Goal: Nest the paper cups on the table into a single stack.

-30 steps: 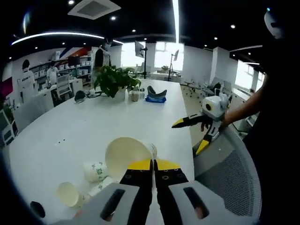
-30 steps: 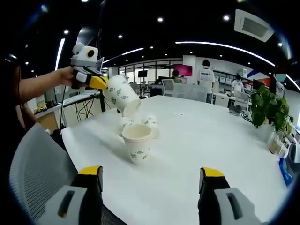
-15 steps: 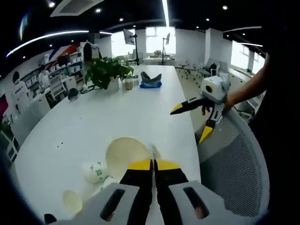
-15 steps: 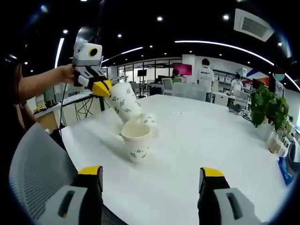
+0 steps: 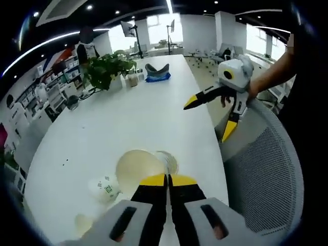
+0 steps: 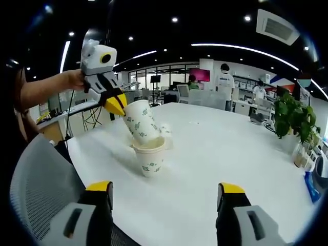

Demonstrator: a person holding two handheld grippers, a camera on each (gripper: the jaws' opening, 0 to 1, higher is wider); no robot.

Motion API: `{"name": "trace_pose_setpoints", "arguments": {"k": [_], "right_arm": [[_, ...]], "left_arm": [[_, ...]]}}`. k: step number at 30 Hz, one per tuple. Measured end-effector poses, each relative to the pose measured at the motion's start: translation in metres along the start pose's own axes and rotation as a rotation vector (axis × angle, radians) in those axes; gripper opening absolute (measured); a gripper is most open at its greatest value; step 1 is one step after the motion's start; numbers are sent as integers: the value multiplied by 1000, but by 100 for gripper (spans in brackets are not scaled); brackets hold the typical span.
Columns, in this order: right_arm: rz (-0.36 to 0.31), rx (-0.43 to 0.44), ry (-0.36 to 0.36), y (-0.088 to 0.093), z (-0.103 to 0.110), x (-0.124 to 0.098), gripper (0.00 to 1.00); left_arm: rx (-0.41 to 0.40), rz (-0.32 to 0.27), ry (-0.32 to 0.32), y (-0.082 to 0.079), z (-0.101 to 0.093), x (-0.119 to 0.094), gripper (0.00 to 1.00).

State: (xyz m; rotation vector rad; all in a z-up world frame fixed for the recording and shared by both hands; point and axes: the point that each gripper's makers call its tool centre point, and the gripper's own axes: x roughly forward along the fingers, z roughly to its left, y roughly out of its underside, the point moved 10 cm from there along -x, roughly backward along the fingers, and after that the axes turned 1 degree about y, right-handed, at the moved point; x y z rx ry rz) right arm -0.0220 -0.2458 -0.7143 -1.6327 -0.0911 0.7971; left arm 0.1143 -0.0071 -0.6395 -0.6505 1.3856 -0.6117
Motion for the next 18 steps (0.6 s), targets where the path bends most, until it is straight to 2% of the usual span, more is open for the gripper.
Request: {"name": "trace_pose_setpoints", "arguments": {"k": [18], "right_arm": [[2, 5, 9, 1, -1, -1, 84]], "left_arm": [[58, 81, 44, -3, -1, 24, 0]]}}
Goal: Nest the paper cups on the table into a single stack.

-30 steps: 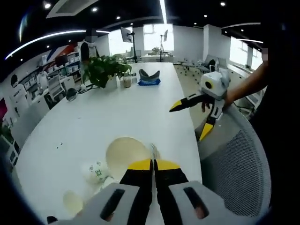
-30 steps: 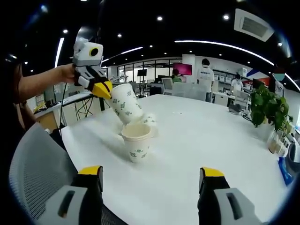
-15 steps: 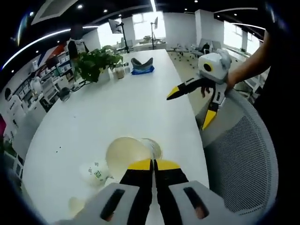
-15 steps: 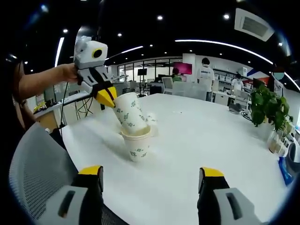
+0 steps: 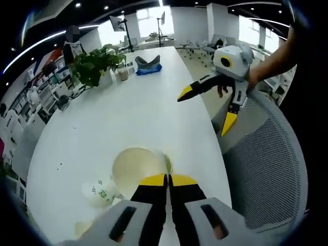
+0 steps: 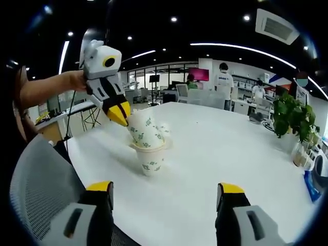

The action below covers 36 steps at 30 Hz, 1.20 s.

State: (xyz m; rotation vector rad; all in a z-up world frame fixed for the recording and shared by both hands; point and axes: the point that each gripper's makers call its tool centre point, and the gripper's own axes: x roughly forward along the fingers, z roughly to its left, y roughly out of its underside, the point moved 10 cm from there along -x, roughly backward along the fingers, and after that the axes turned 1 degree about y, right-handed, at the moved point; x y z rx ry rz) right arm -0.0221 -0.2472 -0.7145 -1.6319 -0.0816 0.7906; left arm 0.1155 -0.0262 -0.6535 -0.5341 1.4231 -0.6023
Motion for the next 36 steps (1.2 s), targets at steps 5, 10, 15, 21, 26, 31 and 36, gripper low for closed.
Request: {"name": "trace_pose_setpoints", "arguments": {"k": [5, 10, 15, 21, 26, 31, 36], "right_arm": [[2, 0, 2, 0, -1, 0, 84], [1, 2, 3, 0, 0, 0, 84], [5, 2, 5, 1, -1, 0, 83], [7, 3, 5, 2, -1, 0, 83], [11, 2, 5, 2, -1, 0, 83], [14, 3, 4, 3, -1, 0, 83], [16, 6, 6, 2, -1, 0, 82]], "left_arm": [[35, 31, 7, -7, 0, 2, 0], [49, 48, 24, -8, 3, 4, 0], [52, 55, 39, -8, 3, 10, 0], [31, 63, 68, -2, 4, 19, 0], [-8, 47, 95, 3, 3, 25, 0], [-27, 48, 112, 7, 2, 31, 0], [-34, 47, 132, 7, 0, 36, 0]]}}
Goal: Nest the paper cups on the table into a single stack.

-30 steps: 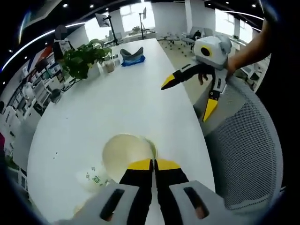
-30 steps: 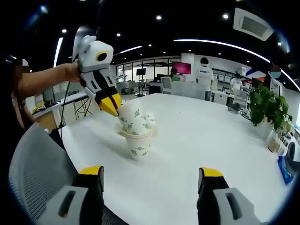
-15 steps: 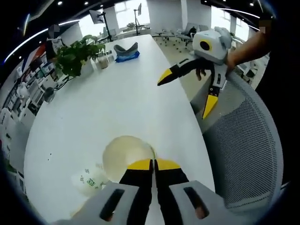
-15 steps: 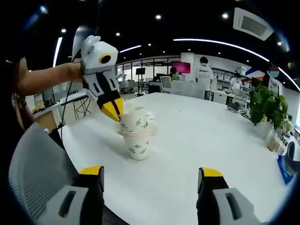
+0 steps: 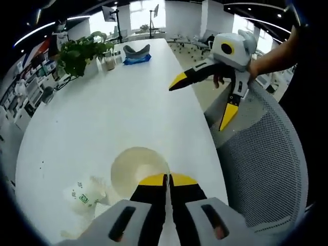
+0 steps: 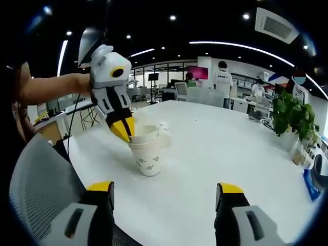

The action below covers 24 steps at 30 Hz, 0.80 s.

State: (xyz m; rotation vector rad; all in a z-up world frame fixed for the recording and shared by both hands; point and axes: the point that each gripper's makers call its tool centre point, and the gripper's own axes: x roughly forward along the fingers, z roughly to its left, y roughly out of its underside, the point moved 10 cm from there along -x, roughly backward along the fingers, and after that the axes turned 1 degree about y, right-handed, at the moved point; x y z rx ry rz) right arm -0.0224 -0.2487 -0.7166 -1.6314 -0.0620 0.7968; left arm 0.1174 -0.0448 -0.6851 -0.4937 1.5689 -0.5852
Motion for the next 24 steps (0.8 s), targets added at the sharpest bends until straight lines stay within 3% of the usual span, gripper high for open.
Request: {"name": "trace_pose_setpoints", "arguments": {"k": [24], "right_arm": [[7, 5, 4, 0, 0, 0, 81]], "left_arm": [[-31, -25, 57, -2, -3, 16, 2]]}}
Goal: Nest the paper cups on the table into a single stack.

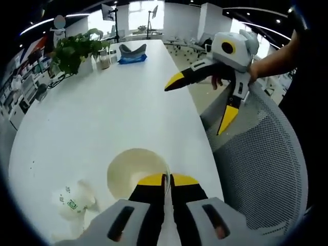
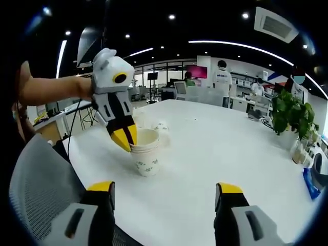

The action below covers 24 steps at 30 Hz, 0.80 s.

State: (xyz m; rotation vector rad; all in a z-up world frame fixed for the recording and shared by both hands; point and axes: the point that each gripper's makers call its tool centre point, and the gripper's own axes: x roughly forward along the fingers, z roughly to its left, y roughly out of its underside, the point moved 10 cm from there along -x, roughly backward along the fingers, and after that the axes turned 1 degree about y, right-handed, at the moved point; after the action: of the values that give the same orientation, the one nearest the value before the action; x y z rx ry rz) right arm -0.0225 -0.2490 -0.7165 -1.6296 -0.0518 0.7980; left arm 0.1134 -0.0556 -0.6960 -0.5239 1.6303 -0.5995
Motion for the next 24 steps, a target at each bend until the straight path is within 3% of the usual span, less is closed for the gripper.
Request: {"name": "trace_pose_setpoints", "arguments": {"k": [6, 17, 24], "right_arm": [[-5, 2, 1, -1, 0, 0, 81], [-24, 7, -3, -2, 0, -1, 83], [-17, 2, -9, -3, 2, 0, 83]], "left_arm": [[-4, -13, -8, 0, 0, 0, 4], [-65, -134, -57, 4, 6, -12, 17], [-118, -198, -121, 14, 14, -27, 26]]}}
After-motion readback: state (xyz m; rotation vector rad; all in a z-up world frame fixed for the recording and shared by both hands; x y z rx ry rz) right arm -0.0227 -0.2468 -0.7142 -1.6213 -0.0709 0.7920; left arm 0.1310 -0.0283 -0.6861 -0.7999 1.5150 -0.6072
